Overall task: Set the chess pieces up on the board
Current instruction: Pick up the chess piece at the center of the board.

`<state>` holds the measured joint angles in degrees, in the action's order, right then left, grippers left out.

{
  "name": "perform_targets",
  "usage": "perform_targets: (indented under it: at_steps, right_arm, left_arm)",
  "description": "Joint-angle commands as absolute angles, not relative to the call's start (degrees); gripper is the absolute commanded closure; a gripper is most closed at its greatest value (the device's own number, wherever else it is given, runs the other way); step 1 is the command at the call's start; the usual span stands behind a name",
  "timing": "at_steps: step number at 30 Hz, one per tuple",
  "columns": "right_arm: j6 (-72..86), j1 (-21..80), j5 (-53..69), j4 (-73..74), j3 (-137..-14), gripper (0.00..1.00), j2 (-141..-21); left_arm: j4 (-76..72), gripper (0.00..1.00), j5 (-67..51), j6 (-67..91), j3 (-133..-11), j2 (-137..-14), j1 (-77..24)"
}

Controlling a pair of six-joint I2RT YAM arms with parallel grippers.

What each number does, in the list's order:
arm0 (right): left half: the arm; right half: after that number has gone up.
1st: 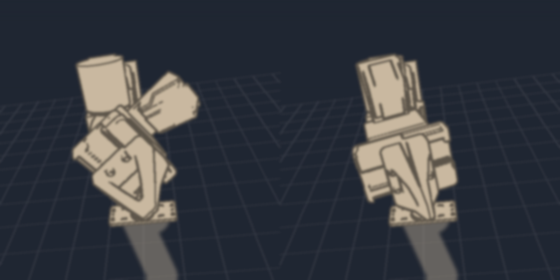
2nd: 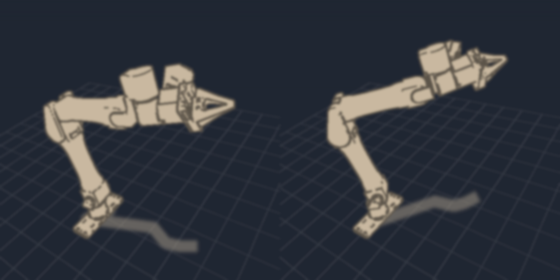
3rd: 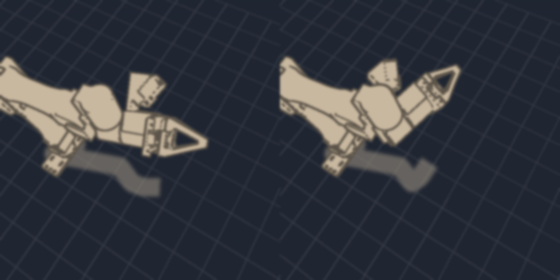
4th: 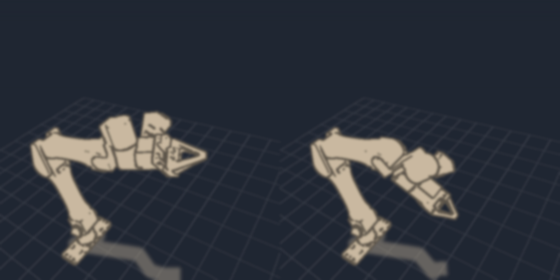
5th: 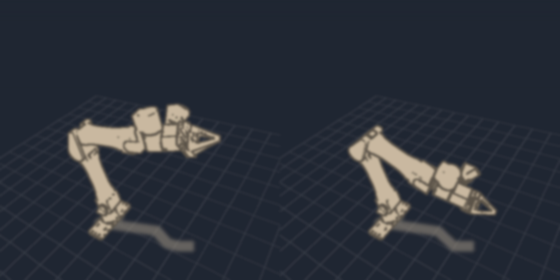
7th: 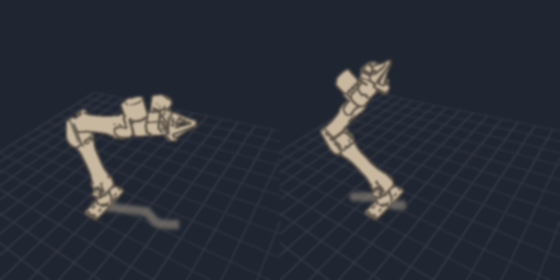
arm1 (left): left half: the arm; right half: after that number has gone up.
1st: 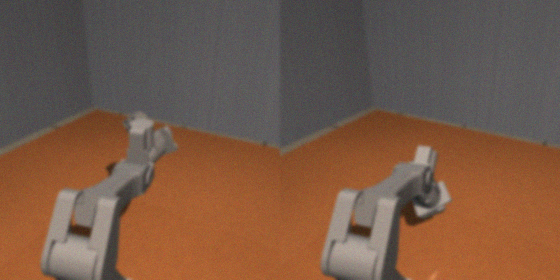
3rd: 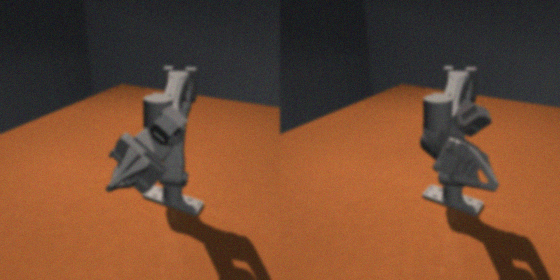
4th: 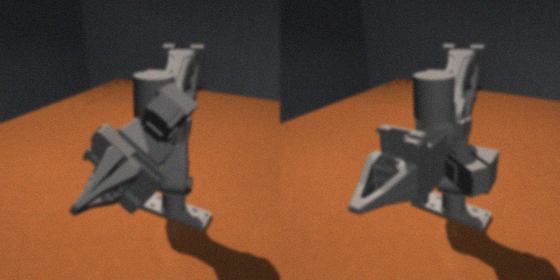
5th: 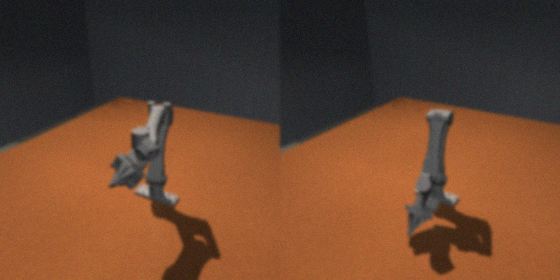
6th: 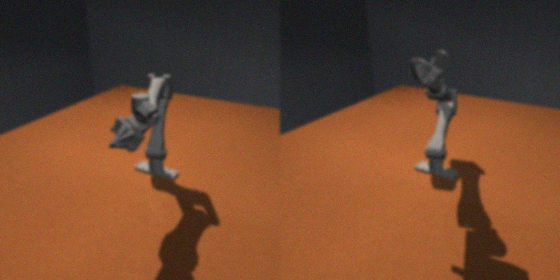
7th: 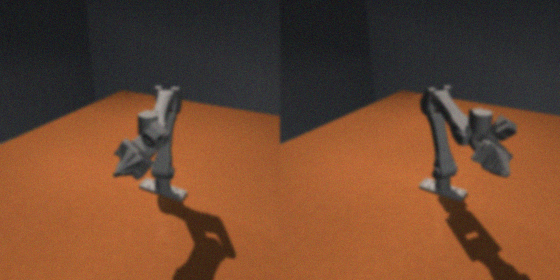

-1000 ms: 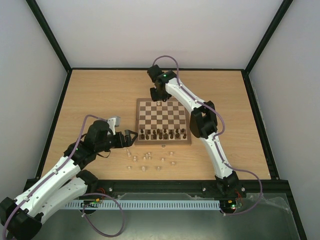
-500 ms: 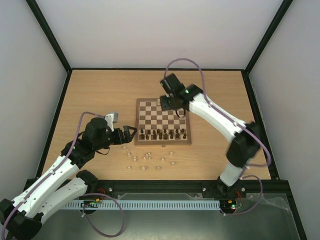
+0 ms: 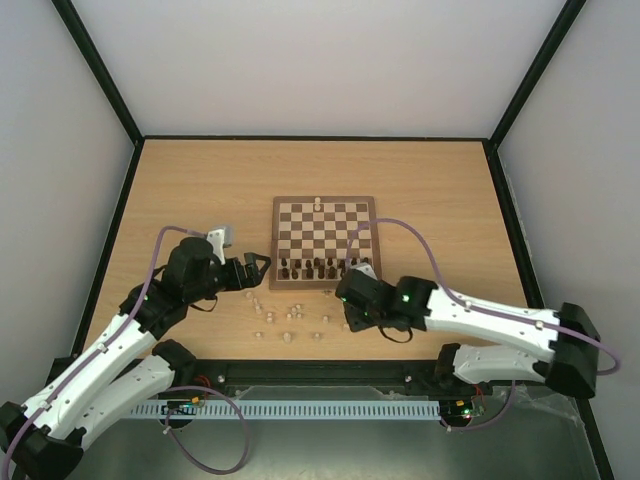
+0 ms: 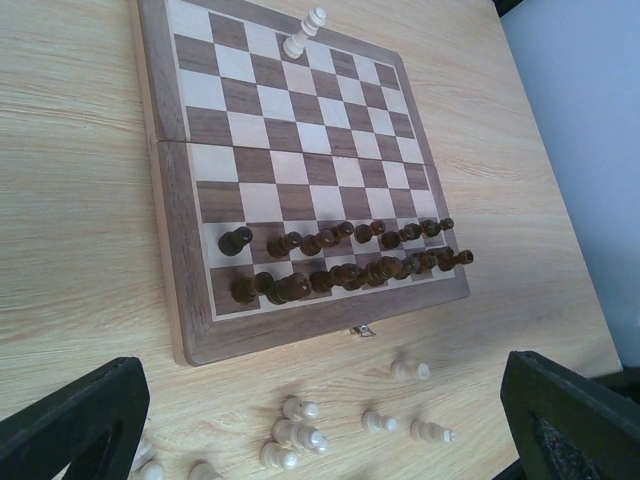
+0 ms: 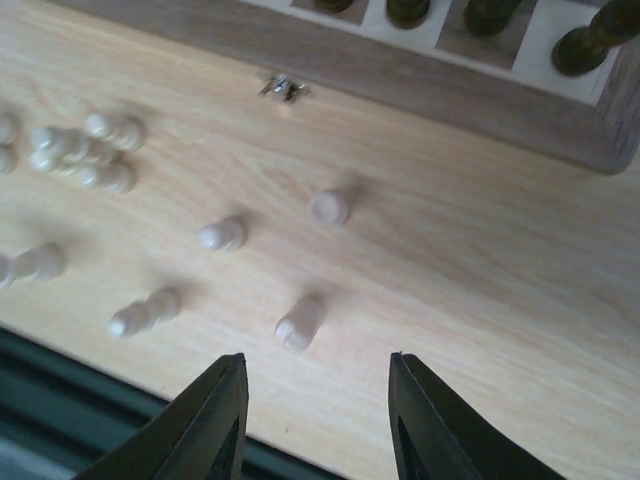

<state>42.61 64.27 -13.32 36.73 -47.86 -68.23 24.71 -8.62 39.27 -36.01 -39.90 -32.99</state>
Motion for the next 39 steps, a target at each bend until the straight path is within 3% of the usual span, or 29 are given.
perform_targets:
  at_steps: [1,8,27,31,39]
  right_arm:
    - [49.3,68.9,-13.0,38.6,-43.0,0.61,-62.6]
    - [49.1,72.9,-10.0,30.5,-37.3,0.61,-68.6]
    - [46.3,72.7,-16.0,27.2,-42.4,0.62,-77.0]
    - [45.8,72.1,-16.4,27.4,-43.2,0.67,-78.2]
    - [45.5,71.6,-15.5,27.9,-43.7,0.84,-79.5]
  left_arm:
    - [24.5,0.01,-7.8,39.7,-35.2,-39.4,-33.1]
    - [24.1,0.01,-7.9,39.9,-34.9,-40.0,-33.1]
    - [23.9,0.01,-8.3,40.5,-34.3,-39.3,-33.1]
    - [24.2,0.01,-8.3,40.5,-34.2,-38.7,-33.1]
    - [24.3,0.0,-8.5,40.6,-33.9,-38.2,-33.1]
